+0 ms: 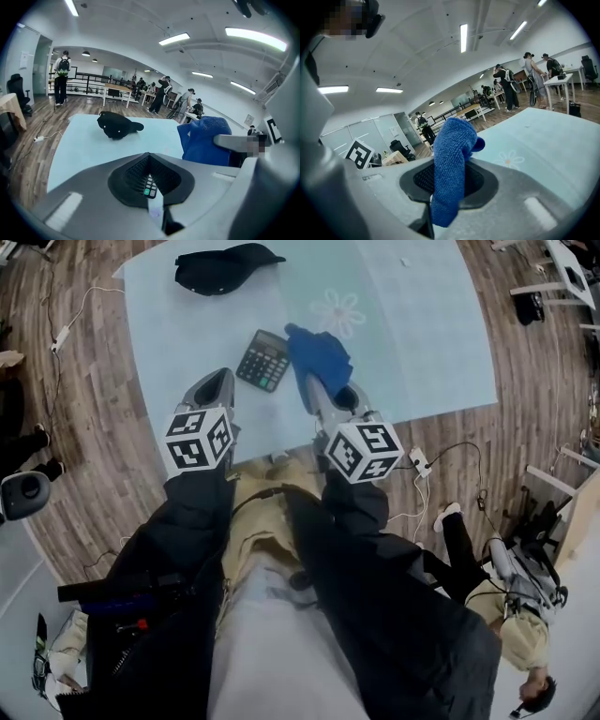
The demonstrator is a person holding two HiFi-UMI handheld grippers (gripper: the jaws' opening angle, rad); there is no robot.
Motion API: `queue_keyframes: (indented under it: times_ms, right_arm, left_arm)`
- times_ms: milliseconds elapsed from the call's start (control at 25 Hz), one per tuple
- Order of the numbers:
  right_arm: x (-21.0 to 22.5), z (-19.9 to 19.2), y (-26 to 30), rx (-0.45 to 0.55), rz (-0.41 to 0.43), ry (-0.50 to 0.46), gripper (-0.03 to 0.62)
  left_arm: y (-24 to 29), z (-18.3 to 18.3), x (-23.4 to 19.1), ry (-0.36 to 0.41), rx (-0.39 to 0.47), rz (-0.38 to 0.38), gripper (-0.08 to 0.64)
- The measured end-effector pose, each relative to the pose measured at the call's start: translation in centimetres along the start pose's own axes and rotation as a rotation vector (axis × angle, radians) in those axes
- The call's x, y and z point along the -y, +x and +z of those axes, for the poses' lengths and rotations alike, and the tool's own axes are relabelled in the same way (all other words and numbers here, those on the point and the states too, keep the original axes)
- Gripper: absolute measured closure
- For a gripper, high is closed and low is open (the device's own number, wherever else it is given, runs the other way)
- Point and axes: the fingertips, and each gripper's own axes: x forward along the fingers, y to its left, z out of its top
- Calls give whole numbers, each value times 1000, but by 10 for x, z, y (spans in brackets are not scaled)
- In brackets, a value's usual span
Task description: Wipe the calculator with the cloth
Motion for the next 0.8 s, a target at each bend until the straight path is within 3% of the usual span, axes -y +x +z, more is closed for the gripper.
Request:
queue_keyframes:
  times_ms: [440, 800]
  right_arm:
    - [31, -43, 85, -178, -60, -12, 499]
    - [48, -21, 117, -204, -82, -184, 499]
  left_arm:
    - [70, -28, -44, -45, -174, -23, 565]
    - [86, -33, -42, -61, -228, -39, 565]
